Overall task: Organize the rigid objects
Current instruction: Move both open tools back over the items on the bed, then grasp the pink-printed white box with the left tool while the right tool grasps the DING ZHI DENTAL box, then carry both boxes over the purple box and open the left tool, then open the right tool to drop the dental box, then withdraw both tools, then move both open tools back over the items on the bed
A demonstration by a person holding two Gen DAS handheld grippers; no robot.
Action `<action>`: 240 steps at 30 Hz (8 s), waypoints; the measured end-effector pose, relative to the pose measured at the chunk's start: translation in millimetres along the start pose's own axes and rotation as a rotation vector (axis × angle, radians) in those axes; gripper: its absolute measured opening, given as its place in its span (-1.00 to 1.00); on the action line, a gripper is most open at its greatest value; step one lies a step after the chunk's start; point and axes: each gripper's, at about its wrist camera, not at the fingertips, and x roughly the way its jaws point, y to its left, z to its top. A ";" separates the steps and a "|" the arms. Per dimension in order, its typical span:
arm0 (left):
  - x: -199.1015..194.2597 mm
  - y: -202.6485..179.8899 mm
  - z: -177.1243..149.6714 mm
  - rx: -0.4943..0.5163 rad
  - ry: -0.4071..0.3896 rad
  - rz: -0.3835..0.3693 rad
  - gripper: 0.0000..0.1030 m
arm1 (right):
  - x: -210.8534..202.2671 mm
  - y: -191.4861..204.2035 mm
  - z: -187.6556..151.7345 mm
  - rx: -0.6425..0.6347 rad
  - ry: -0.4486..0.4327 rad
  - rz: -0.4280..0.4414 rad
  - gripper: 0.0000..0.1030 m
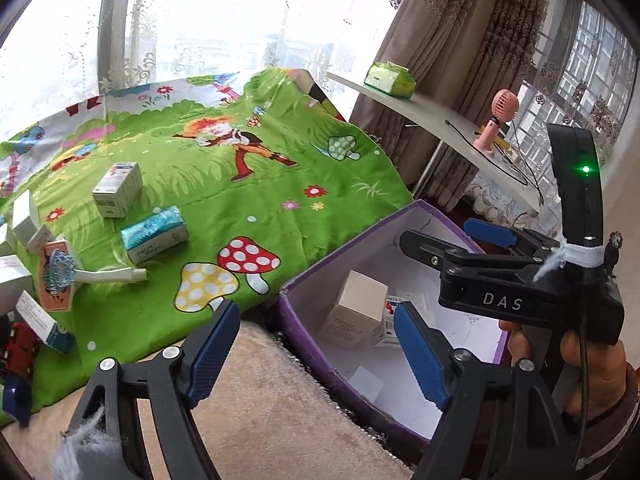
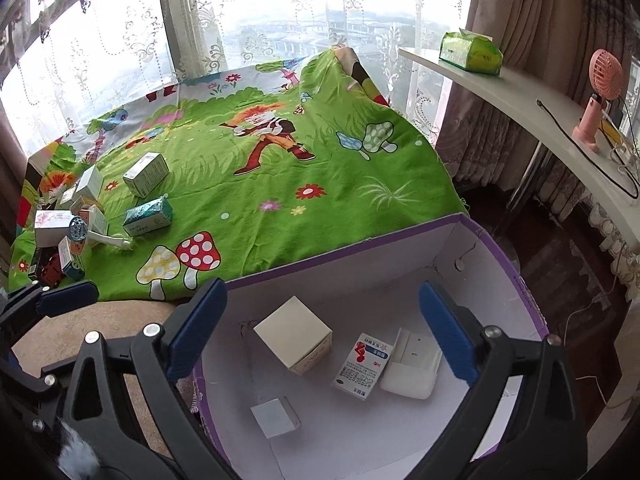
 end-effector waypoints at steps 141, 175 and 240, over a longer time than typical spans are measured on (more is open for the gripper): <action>-54.0 85.6 -1.2 0.043 -0.039 -0.027 0.35 | 8.8 97.3 17.8 -0.195 0.085 0.210 -0.29; 29.5 -101.0 -32.1 0.404 0.242 -0.302 0.49 | -7.1 -99.7 -36.4 0.065 0.134 -0.113 -0.29; -126.5 215.0 -116.5 -0.452 -0.040 0.263 0.30 | 21.8 43.1 -37.3 -0.124 0.192 0.125 0.35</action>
